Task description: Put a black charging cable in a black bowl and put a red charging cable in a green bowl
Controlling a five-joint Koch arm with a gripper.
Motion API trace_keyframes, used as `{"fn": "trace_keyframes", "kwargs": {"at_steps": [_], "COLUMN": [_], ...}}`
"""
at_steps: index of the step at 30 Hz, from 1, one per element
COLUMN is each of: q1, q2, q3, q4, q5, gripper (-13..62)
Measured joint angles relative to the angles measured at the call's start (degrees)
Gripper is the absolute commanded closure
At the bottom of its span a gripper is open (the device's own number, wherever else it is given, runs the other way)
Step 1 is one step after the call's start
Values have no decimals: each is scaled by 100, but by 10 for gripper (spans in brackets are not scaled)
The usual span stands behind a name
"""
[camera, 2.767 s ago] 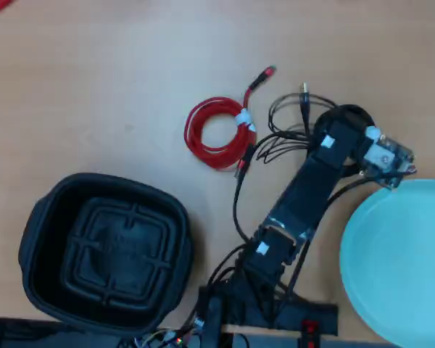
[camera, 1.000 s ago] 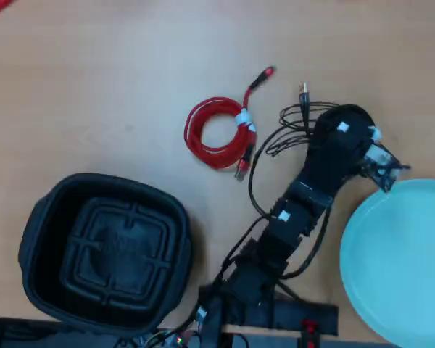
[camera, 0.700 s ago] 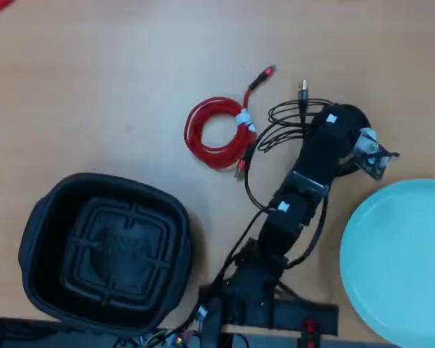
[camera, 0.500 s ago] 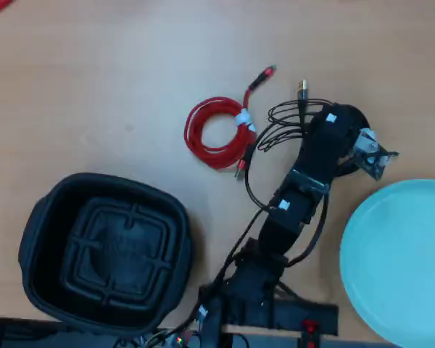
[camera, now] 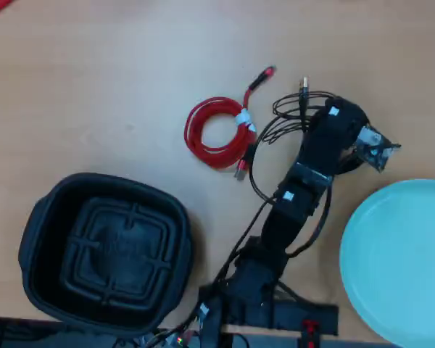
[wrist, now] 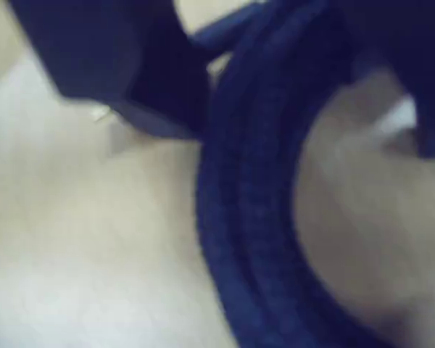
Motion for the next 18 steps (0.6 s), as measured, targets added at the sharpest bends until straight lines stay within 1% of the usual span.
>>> {"fn": "trace_keyframes", "kwargs": {"at_steps": [13,16,18], "q1": [18,26,26], "q2": [-35,-167,-193], "q3": [-18,-62,-88], "q4": [167,272,299], "q5": [9,97,123], "gripper": [199,247,312]}}
